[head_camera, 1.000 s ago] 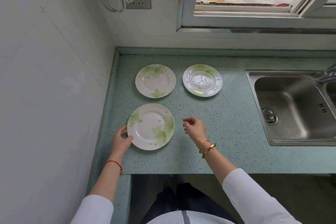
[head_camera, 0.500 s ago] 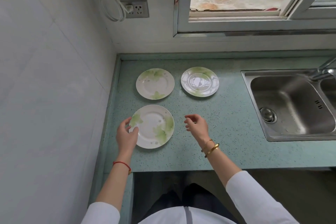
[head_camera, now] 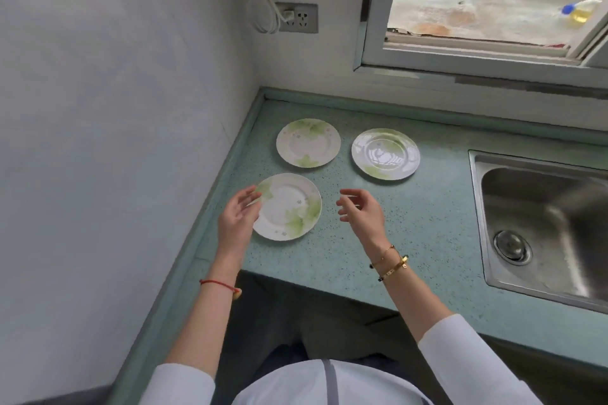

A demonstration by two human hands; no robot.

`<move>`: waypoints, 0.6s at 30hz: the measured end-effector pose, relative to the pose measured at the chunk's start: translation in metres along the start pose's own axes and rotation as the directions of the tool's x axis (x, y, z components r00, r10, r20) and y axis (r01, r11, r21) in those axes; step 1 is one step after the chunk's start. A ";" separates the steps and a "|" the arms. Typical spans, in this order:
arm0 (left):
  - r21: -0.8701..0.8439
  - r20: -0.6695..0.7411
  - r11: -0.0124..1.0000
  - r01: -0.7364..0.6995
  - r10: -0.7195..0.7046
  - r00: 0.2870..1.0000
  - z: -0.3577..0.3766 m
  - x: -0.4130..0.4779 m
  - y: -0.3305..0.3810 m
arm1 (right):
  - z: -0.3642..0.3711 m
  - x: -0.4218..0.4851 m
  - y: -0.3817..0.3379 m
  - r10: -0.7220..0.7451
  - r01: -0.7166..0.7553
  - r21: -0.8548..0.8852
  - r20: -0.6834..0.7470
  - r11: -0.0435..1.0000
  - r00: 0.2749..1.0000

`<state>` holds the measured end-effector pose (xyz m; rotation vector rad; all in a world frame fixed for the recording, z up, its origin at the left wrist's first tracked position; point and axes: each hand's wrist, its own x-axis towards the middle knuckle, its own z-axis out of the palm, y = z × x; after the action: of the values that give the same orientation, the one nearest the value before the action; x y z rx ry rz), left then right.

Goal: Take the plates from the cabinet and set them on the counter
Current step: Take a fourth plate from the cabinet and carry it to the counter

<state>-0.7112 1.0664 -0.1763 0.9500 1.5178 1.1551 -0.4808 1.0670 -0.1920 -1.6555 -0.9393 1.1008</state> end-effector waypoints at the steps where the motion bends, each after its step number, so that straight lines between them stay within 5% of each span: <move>1: -0.019 -0.028 1.000 -0.008 0.007 1.000 0.001 -0.014 -0.001 | -0.005 -0.003 -0.002 -0.017 0.018 -0.012 0.042 1.000 0.999; 10: -0.176 -0.358 0.980 -0.096 0.027 0.933 0.018 -0.165 -0.022 | -0.042 -0.053 0.002 -0.121 0.168 -0.073 0.430 0.983 0.895; 18: -0.190 -0.682 0.971 -0.146 -0.023 0.731 0.007 -0.322 -0.044 | -0.036 -0.150 0.019 -0.105 0.233 -0.071 0.743 0.970 0.661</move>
<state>-0.6322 0.7523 -0.1443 0.4125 1.8636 1.8221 -0.4914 0.9145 -0.1652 -1.1759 -1.7062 1.6382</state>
